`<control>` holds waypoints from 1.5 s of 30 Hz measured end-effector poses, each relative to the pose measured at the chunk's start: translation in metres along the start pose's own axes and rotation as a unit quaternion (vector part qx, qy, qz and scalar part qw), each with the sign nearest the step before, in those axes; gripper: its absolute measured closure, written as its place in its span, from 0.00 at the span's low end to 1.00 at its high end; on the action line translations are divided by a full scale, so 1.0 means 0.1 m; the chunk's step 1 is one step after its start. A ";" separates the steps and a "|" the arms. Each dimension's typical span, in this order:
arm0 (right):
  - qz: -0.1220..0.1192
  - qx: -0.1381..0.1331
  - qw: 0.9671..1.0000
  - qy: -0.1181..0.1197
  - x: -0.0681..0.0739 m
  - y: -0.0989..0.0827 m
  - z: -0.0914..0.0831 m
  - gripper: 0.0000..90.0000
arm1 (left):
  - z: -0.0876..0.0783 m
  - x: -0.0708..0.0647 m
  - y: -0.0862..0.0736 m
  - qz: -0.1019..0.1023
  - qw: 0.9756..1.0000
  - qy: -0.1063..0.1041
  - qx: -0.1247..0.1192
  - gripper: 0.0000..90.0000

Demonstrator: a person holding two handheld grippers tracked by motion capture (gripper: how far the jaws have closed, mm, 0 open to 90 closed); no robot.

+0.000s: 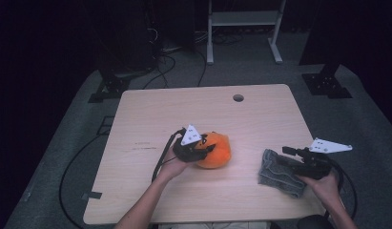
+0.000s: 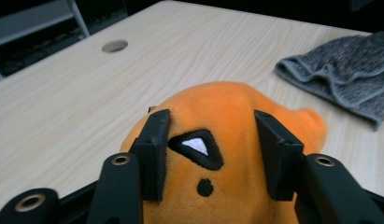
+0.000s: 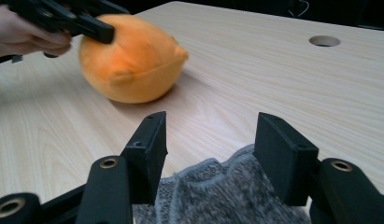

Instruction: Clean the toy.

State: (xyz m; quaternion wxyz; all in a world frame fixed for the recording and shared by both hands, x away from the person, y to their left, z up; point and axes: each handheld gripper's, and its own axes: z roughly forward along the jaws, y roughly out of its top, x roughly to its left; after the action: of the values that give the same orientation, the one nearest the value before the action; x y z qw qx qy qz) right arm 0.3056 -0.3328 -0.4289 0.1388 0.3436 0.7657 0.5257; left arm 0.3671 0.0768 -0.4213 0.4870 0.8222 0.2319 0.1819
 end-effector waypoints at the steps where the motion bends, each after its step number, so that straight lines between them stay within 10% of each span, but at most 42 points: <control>1: -0.001 0.000 1.000 0.001 0.01 0.00 0.01 0.47 | -0.01 0.02 0.00 -0.009 1.000 -0.001 -0.002 0.54; 12: -0.011 -0.007 1.000 0.007 0.07 0.06 0.03 0.47 | -0.32 0.11 -0.01 -0.032 0.999 0.015 -0.013 0.25; 45: -0.005 -0.008 1.000 -0.001 0.08 0.09 0.02 0.44 | -0.92 0.25 -0.48 -0.075 0.996 0.054 -0.005 0.18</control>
State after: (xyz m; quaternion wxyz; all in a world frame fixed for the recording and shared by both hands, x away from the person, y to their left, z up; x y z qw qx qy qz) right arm 0.3038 -0.3242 -0.4205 0.1449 0.3397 0.7631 0.5304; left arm 0.3295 0.1766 -0.4199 0.4903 0.7889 0.3179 0.1900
